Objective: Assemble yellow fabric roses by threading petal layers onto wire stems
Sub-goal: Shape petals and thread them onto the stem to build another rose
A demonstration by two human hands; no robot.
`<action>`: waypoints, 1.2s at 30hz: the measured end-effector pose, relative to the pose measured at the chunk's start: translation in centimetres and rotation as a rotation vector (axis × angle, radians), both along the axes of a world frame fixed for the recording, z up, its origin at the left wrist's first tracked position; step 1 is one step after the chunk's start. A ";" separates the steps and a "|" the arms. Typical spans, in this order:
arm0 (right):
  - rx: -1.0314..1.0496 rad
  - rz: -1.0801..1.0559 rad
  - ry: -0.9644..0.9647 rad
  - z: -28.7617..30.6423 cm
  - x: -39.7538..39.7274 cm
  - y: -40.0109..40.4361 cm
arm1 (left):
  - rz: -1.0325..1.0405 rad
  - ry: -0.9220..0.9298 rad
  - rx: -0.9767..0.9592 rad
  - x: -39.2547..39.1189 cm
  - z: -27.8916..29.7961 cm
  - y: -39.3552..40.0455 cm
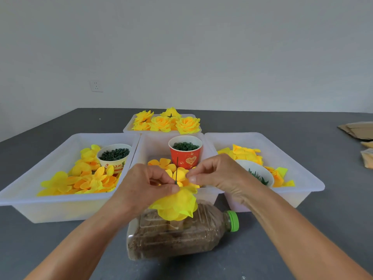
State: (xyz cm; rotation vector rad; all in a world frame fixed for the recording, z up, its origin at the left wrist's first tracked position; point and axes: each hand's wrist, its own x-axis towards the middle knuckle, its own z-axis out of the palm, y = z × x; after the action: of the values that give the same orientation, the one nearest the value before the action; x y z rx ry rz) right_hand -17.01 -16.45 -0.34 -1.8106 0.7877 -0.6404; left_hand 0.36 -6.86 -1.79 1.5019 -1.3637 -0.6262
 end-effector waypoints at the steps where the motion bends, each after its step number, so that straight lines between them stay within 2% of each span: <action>1: -0.009 -0.045 -0.032 0.3 -0.4 -0.9 | -0.021 0.004 0.009 0.0 0.1 0.0; 5: -0.108 -0.356 -0.076 0.8 -2.8 -6.0 | -0.076 0.075 0.034 -0.1 0.6 0.1; 9: -0.195 -0.534 0.119 0.1 -5.0 -11.0 | -0.096 0.084 0.059 -0.1 1.0 0.1; 14: -0.265 -0.417 0.431 -1.6 -3.9 -14.2 | -0.091 0.090 0.076 -0.1 0.9 -0.3; 18: -0.333 -0.325 0.588 -2.3 -1.5 -15.3 | -0.091 0.063 0.082 -0.1 1.1 -0.4; 24: -0.325 -0.263 0.927 -3.0 0.8 -16.4 | -0.087 0.049 0.080 -0.1 1.0 -0.3; 29: -0.362 -0.299 1.005 -3.7 1.7 -17.4 | -0.094 0.082 0.053 0.0 0.8 -0.3; 36: -0.394 -0.243 1.107 -3.8 2.0 -18.0 | -0.097 0.103 0.063 -0.5 1.3 -0.3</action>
State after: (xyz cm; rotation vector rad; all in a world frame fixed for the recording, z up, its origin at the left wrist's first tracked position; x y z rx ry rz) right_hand -15.00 -34.45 -4.15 -2.4391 1.7091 0.1598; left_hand -0.12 -7.15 -0.53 1.4388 -1.3547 -0.8037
